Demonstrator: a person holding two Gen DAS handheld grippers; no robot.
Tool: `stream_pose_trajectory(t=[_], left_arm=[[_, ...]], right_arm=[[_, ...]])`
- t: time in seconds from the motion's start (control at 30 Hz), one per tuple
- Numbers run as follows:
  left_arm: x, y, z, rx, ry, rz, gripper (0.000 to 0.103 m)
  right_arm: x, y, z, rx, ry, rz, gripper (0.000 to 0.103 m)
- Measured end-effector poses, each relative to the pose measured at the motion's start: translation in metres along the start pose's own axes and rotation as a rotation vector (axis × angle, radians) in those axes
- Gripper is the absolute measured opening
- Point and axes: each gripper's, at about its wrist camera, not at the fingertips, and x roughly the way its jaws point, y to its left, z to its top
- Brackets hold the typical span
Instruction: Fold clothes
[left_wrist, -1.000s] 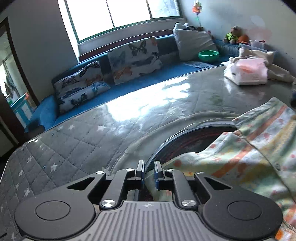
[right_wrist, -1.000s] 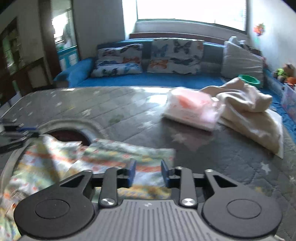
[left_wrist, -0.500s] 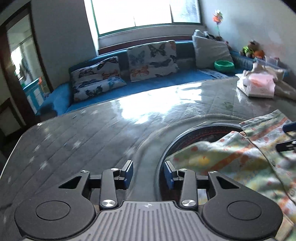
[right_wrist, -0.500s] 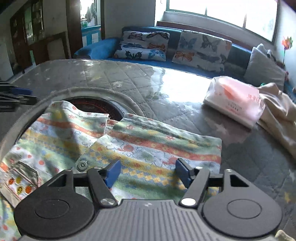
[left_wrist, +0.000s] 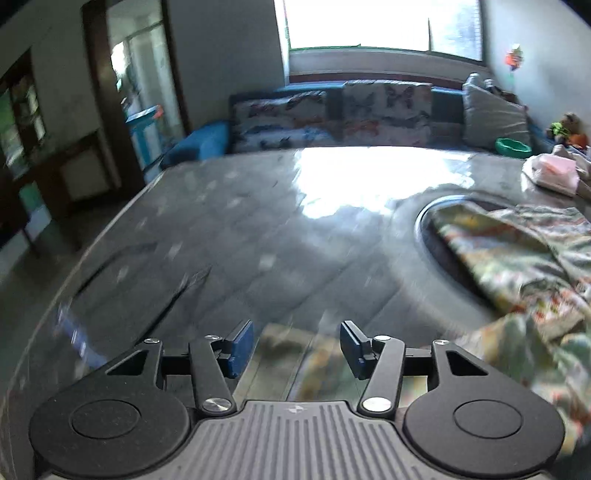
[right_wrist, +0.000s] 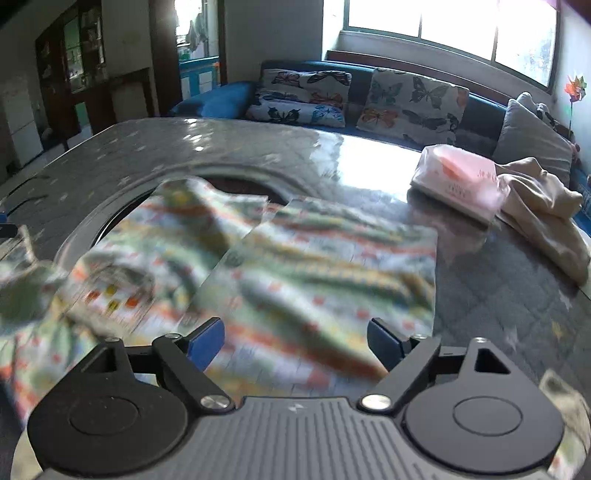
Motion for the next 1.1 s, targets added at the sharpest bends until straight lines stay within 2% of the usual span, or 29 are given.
stream_pose_trajectory(t=[0.1, 0.33, 0.4, 0.47, 0.5, 0.53, 0.57, 0.63, 0.73, 0.83, 0.93, 0.97, 1.0, 1.03, 1.07, 1.1], left_arm=[[0.0, 0.008, -0.011, -0.025, 0.016, 0.025, 0.056], [0.01, 0.013, -0.018, -0.064, 0.027, 0.014, 0.056], [0.01, 0.012, -0.018, -0.065, 0.021, 0.01, 0.046], [0.01, 0.006, -0.019, -0.051, 0.004, 0.022, 0.031], [0.01, 0.005, -0.019, -0.052, -0.001, 0.031, 0.027], [0.008, 0.005, -0.02, -0.057, -0.004, 0.042, 0.013], [0.007, 0.004, -0.02, -0.063, -0.006, 0.052, 0.01], [0.005, 0.008, -0.023, -0.087, -0.006, 0.135, 0.003], [0.002, 0.015, -0.027, -0.127, -0.003, 0.278, 0.002], [0.003, 0.022, -0.033, -0.161, 0.021, 0.311, 0.003], [-0.005, 0.024, -0.031, -0.209, 0.02, 0.281, 0.005], [-0.009, 0.023, -0.03, -0.216, 0.01, 0.258, 0.009], [-0.012, 0.02, -0.029, -0.211, -0.002, 0.243, 0.014], [-0.015, 0.016, -0.028, -0.201, -0.015, 0.233, 0.026], [-0.016, 0.013, -0.027, -0.186, -0.025, 0.226, 0.034], [-0.015, 0.01, -0.025, -0.171, -0.031, 0.219, 0.035]], right_arm=[[-0.016, 0.009, -0.016, -0.015, -0.003, 0.011, 0.092], [-0.039, 0.021, -0.038, -0.021, -0.023, 0.008, 0.098], [-0.041, 0.02, -0.041, -0.011, -0.024, 0.008, 0.099], [-0.041, 0.019, -0.044, 0.007, -0.026, 0.004, 0.099], [-0.04, 0.019, -0.046, 0.019, -0.027, 0.002, 0.099], [-0.04, 0.019, -0.047, 0.028, -0.028, 0.001, 0.099], [-0.039, 0.018, -0.049, 0.035, -0.028, 0.0, 0.099], [-0.037, 0.018, -0.053, 0.046, -0.025, -0.007, 0.1], [-0.034, 0.015, -0.059, 0.058, -0.016, -0.011, 0.1], [-0.034, 0.015, -0.063, 0.048, -0.024, -0.018, 0.1], [-0.038, 0.018, -0.062, 0.043, -0.039, -0.019, 0.1], [-0.04, 0.019, -0.062, 0.039, -0.047, -0.014, 0.1], [-0.042, 0.019, -0.062, 0.036, -0.052, -0.014, 0.1], [-0.043, 0.019, -0.062, 0.038, -0.054, -0.016, 0.1], [-0.044, 0.017, -0.063, 0.05, -0.057, -0.022, 0.1], [-0.046, 0.012, -0.063, 0.064, -0.06, -0.03, 0.101]])
